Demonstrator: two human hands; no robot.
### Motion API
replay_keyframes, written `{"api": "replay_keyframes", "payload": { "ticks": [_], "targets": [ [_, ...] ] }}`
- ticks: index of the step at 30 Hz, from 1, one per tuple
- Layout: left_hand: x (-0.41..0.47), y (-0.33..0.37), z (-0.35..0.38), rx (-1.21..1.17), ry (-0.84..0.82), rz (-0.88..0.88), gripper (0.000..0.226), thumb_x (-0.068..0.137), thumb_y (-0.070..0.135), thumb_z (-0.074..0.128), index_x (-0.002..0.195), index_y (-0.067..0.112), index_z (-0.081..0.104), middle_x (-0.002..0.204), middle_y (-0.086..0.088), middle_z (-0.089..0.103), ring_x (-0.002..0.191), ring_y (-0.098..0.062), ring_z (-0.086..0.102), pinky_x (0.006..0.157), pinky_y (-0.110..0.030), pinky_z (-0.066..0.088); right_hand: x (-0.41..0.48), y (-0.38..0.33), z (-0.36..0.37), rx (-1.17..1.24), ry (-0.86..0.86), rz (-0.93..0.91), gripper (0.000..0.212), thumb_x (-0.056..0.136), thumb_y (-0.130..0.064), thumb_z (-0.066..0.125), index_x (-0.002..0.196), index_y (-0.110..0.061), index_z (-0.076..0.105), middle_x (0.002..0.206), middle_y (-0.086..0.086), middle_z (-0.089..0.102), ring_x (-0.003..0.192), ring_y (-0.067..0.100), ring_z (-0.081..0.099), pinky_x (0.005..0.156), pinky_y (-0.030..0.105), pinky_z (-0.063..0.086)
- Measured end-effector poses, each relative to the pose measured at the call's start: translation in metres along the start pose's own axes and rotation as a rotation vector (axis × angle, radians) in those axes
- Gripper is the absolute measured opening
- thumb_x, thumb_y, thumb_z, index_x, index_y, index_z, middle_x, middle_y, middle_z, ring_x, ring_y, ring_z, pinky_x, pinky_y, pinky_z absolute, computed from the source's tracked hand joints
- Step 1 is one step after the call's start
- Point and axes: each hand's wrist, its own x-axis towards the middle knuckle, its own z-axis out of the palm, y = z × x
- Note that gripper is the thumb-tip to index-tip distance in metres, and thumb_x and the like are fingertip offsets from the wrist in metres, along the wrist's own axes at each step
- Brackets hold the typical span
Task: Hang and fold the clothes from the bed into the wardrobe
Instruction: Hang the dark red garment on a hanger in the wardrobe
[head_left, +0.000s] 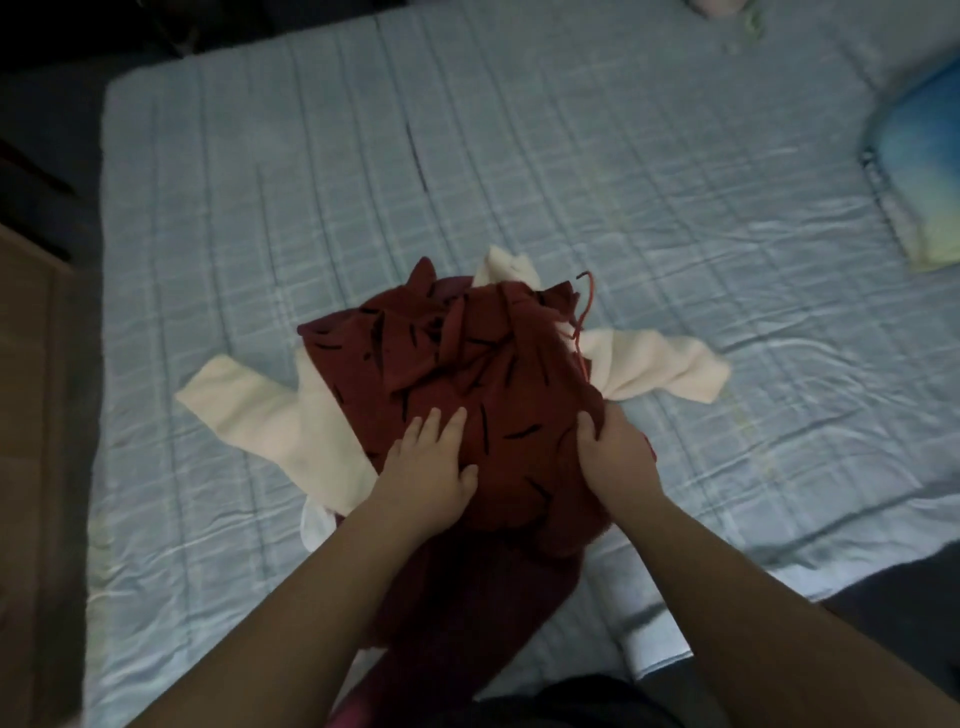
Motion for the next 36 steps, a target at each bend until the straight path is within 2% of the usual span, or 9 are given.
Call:
{"api": "replay_keyframes", "payload": {
  "ticks": [4, 7, 10, 13, 20, 27, 31, 34, 36],
  "targets": [
    [-0.010, 0.008, -0.023, -0.005, 0.067, 0.073, 0.079, 0.096, 0.048, 0.046, 0.159, 0.027, 0.005, 0.166, -0.013, 0.012, 0.151, -0.035, 0.014, 0.121, -0.047, 0.022, -0.018, -0.017, -0.039, 0.000, 0.051, -0.091, 0.021, 0.101, -0.037, 0.046, 0.088, -0.020, 0.046, 0.075, 0.006, 0.058, 0.085, 0.038, 0.063, 0.068, 0.039, 0.042],
    [-0.017, 0.016, -0.045, -0.004, 0.127, 0.119, 0.079, 0.096, 0.049, 0.045, 0.159, 0.029, 0.002, 0.166, -0.012, 0.010, 0.151, -0.035, 0.013, 0.120, -0.046, 0.021, -0.030, -0.029, -0.073, -0.016, 0.110, -0.174, 0.019, 0.098, -0.037, 0.050, 0.083, -0.026, 0.045, 0.071, 0.003, 0.058, 0.081, 0.036, 0.063, 0.065, 0.040, 0.045],
    [-0.023, 0.026, -0.072, -0.017, 0.194, 0.145, 0.080, 0.097, 0.048, 0.046, 0.159, 0.027, 0.001, 0.166, -0.014, 0.010, 0.151, -0.036, 0.012, 0.121, -0.046, 0.019, -0.039, -0.043, -0.110, -0.075, 0.186, -0.262, 0.017, 0.098, -0.037, 0.051, 0.087, -0.025, 0.050, 0.071, -0.003, 0.056, 0.082, 0.035, 0.062, 0.069, 0.041, 0.048],
    [-0.032, 0.038, -0.103, -0.034, 0.265, 0.157, 0.080, 0.097, 0.048, 0.046, 0.159, 0.027, 0.000, 0.166, -0.014, 0.008, 0.152, -0.035, 0.011, 0.122, -0.046, 0.018, -0.042, -0.059, -0.147, -0.141, 0.254, -0.362, 0.016, 0.098, -0.040, 0.049, 0.093, -0.025, 0.051, 0.077, 0.005, 0.065, 0.081, 0.035, 0.063, 0.069, 0.043, 0.050],
    [-0.067, 0.062, -0.183, -0.049, 0.503, 0.141, 0.083, 0.096, 0.045, 0.050, 0.159, 0.027, -0.002, 0.167, -0.014, 0.006, 0.153, -0.032, 0.009, 0.123, -0.045, 0.017, -0.043, -0.110, -0.224, -0.183, 0.393, -0.658, 0.013, 0.095, -0.040, 0.052, 0.093, -0.028, 0.048, 0.071, 0.002, 0.065, 0.072, 0.033, 0.064, 0.057, 0.033, 0.035],
    [-0.107, 0.092, -0.272, 0.029, 0.742, 0.088, 0.086, 0.096, 0.047, 0.051, 0.159, 0.028, -0.004, 0.166, -0.014, 0.007, 0.152, -0.033, 0.008, 0.124, -0.045, 0.015, -0.044, -0.159, -0.304, -0.110, 0.491, -0.879, 0.010, 0.096, -0.036, 0.055, 0.095, -0.027, 0.053, 0.079, 0.006, 0.067, 0.076, 0.035, 0.064, 0.060, 0.035, 0.042],
    [-0.133, 0.115, -0.318, 0.068, 0.839, 0.120, 0.085, 0.097, 0.046, 0.052, 0.159, 0.029, -0.002, 0.167, -0.012, 0.003, 0.153, -0.032, 0.002, 0.124, -0.044, 0.011, -0.051, -0.187, -0.357, -0.086, 0.557, -1.033, 0.016, 0.096, -0.038, 0.051, 0.101, -0.024, 0.057, 0.080, 0.007, 0.068, 0.077, 0.037, 0.065, 0.061, 0.038, 0.047],
    [-0.153, 0.134, -0.351, 0.138, 0.944, 0.137, 0.083, 0.097, 0.048, 0.051, 0.160, 0.026, 0.002, 0.167, -0.011, 0.009, 0.153, -0.031, 0.005, 0.124, -0.047, 0.014, -0.060, -0.204, -0.393, -0.115, 0.604, -1.127, 0.021, 0.096, -0.048, 0.043, 0.102, -0.029, 0.052, 0.080, 0.000, 0.069, 0.076, 0.034, 0.067, 0.061, 0.037, 0.049],
    [-0.168, 0.147, -0.369, 0.192, 1.027, 0.154, 0.074, 0.098, 0.050, 0.047, 0.158, 0.024, 0.013, 0.162, -0.008, 0.025, 0.151, -0.029, 0.017, 0.122, -0.050, 0.017, -0.065, -0.213, -0.413, -0.128, 0.649, -1.206, 0.022, 0.096, -0.049, 0.041, 0.102, -0.031, 0.051, 0.081, -0.003, 0.070, 0.075, 0.032, 0.068, 0.061, 0.036, 0.050]
  ]
}}
